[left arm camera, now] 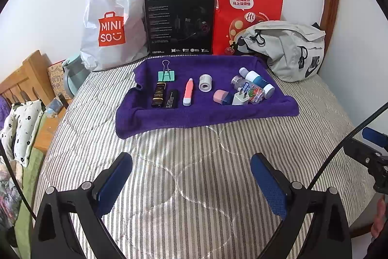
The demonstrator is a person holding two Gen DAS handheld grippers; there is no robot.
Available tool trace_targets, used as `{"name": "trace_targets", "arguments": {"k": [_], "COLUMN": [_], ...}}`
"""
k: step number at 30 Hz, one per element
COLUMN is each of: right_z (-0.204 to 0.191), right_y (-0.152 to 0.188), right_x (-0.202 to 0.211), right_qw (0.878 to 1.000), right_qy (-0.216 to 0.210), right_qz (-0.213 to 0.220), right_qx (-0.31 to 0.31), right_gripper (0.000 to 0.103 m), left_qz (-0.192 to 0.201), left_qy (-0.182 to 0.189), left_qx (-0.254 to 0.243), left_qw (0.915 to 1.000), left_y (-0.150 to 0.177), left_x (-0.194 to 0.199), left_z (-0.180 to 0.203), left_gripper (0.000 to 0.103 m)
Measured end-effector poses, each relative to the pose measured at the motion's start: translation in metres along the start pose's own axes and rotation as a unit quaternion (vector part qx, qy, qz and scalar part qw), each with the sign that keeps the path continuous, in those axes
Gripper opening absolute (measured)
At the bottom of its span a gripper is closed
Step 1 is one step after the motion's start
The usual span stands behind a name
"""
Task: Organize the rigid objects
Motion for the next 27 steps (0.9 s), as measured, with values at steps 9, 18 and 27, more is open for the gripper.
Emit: {"name": "trace_targets", "arguments": {"k": [9, 18, 27], "right_z": [-0.0012, -0.0003, -0.0006], "right_y": [0.0002, 0.0017, 0.0026], "right_x": [0.001, 0.0016, 0.0007], "right_qw": [1.0, 1.0, 1.0], "right_qy": [0.001, 0.003, 0.004], "right_qz": [0.001, 0.0, -0.002], "right_qx": [0.004, 0.005, 0.007], "right_gripper": [0.103, 0.103, 0.103], "left_qz": [-0.001, -0.001, -0.004], "left_qy": [0.0, -0.001, 0.001], "left_qx": [-0.001, -0.002, -0.001], "left_qw": [1.0, 1.0, 1.0], "left_y": [0.0014, 0.0021, 0.0034], "left_x": [0.0012, 0.0018, 0.003], "left_z": [-0.0026, -0.0026, -0.0041], "left_gripper": [0.099, 0.099, 0.099]}}
Point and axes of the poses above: each gripper's, at about its wrist camera, not at the fingertips, and x roughly against the way its jaws point, z to its right, y to its underside, the point moved 2 cm from there along -x, roughly the way its jaws point, and after that the axes turned 8 degrees about y, right-handed, at the moved point
